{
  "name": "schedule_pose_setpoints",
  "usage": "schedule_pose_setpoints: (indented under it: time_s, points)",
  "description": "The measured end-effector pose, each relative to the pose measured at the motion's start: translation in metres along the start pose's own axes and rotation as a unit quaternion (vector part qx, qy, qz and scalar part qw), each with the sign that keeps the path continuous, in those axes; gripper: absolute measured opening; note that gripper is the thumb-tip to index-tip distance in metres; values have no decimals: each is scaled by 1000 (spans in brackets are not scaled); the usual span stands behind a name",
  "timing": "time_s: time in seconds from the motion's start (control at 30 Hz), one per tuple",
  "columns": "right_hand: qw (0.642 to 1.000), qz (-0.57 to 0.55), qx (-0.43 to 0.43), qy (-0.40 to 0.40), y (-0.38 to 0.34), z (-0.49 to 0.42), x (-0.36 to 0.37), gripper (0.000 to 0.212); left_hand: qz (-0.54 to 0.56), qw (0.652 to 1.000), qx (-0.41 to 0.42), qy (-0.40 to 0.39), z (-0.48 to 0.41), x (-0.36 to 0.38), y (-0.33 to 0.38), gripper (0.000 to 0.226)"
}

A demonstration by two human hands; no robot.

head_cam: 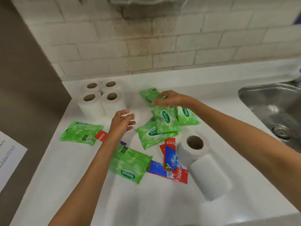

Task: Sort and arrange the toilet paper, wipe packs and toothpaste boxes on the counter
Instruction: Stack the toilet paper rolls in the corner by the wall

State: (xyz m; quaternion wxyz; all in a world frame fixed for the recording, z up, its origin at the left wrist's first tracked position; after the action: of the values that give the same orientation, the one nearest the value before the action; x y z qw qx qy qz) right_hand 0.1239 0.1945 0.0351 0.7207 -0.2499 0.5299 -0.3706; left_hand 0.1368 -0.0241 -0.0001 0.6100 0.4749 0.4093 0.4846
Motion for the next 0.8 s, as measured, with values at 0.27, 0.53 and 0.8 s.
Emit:
schedule_pose_setpoints:
  time_s: [0.27, 0.53, 0.8]
  points:
    - [995, -49, 83, 41, 75, 93, -18, 54, -164, 961, 65, -214, 52, 74, -3, 47]
    - [976, -139, 144, 88, 133, 160, -9, 46, -296, 892, 118, -322, 74, 125, -30, 103]
    - [967, -172, 153, 112, 148, 187, -8, 51, -302, 885, 132, -328, 70, 139, -37, 96]
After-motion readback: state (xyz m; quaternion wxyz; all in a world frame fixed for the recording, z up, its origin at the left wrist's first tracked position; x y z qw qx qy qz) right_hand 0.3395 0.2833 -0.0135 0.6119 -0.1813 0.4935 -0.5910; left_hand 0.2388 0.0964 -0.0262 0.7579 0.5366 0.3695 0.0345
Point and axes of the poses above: each hand's wrist, its own z-axis away from the middle knuckle, its own x-axis out of the palm, y = z × x, the point moved 2 cm from there along -z, towards the middle knuckle, and after that the axes turned 1 degree about -y, right-handed, at the moved point
